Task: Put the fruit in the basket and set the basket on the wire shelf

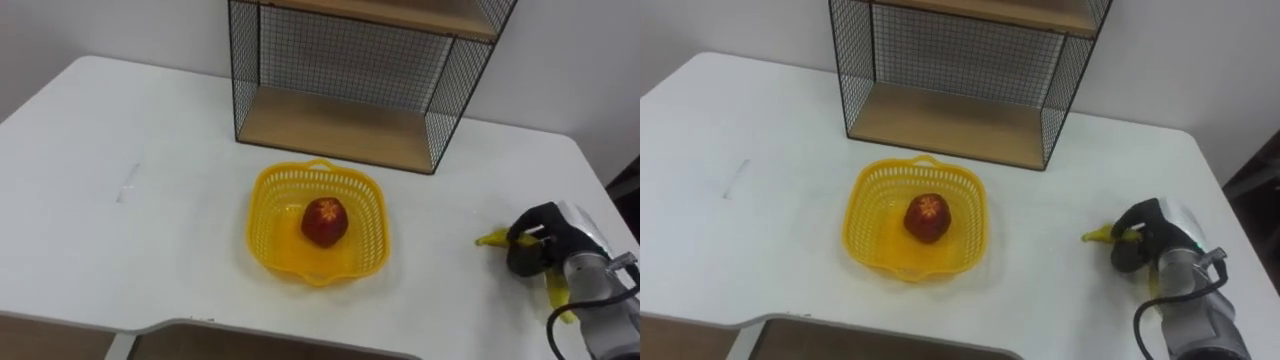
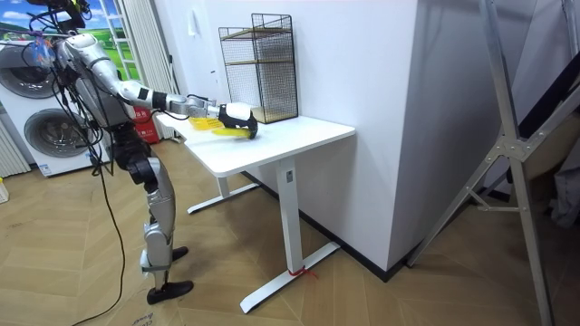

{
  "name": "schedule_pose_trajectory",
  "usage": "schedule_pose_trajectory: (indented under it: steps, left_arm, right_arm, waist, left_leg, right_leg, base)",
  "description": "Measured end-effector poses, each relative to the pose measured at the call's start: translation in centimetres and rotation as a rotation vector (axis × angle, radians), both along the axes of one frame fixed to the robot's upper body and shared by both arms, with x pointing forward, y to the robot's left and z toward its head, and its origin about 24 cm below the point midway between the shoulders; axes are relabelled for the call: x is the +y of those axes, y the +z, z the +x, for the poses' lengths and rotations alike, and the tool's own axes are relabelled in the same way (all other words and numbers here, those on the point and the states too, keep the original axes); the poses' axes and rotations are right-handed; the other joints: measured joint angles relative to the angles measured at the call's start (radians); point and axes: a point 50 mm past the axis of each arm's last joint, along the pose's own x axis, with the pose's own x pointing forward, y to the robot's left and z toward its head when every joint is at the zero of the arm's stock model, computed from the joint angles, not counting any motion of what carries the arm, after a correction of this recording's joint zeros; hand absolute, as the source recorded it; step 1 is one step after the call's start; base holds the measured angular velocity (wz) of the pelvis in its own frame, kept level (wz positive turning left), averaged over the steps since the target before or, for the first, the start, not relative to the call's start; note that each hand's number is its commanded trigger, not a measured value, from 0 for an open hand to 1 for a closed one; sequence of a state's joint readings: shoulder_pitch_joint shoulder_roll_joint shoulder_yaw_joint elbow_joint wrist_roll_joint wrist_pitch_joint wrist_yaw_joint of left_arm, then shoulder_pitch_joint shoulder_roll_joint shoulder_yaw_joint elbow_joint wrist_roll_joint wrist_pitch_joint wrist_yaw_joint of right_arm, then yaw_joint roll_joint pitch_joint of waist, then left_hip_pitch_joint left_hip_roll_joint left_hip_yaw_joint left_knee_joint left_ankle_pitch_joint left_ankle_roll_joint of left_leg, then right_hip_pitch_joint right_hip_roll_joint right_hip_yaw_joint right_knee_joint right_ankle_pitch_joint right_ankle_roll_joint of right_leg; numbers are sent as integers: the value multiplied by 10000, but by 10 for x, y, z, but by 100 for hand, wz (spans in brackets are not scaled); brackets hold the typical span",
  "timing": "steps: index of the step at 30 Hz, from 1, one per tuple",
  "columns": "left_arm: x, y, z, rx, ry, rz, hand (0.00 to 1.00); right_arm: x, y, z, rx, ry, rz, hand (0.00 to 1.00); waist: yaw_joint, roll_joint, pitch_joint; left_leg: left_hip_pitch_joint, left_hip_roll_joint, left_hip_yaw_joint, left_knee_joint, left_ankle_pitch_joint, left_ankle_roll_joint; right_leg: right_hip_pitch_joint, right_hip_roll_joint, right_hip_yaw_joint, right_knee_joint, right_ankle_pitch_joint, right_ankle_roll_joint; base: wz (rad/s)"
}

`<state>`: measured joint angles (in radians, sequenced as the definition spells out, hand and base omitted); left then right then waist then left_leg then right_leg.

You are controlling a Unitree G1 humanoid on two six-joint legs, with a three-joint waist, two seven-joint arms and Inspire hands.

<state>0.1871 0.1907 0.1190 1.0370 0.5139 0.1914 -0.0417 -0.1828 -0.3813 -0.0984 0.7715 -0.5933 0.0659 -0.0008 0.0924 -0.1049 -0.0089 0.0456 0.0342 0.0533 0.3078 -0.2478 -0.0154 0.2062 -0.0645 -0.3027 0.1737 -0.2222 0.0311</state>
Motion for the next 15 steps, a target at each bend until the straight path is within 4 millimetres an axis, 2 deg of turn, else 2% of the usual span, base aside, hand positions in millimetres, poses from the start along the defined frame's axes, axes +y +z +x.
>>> schedule_pose_trajectory:
  steps: [7,8,11,13,15]
  left_arm:
    - [-2,0,2,-37,-232,36,0]
    - [-3,0,2,-70,-188,3,0]
    - [-6,-1,6,-157,-408,-59,0]
    - [-9,-1,9,-293,-616,-77,0]
    - [-9,-1,12,-513,-679,-58,0]
  right_arm:
    - [7,7,4,-521,-286,255,100]
    - [11,11,6,-763,-188,269,100]
    - [22,25,9,-1377,360,309,100]
    - [31,32,10,-1599,897,331,100]
    - [43,41,13,-1937,1433,506,100]
  waist:
    - [-15,71,-7]
    - [-18,143,33]
    - [-87,299,37]
    - [-87,373,84]
    - [-138,416,93]
  left_leg:
    - [-5,13,48,-14,-20,-6]
    - [-21,57,141,-14,-18,-7]
    - [-202,68,288,-43,-4,-6]
    - [-188,75,435,-140,6,-5]
    - [-186,63,607,-280,42,18]
  right_leg:
    - [-100,13,85,55,0,0]
    - [-220,25,196,134,1,-1]
    - [-507,10,346,198,3,-4]
    - [-572,1,531,283,2,-4]
    - [-711,-31,678,319,2,-3]
  base:
    - [-4]
    - [-23]
    - [-19]
    - [-23]
    - [-21]
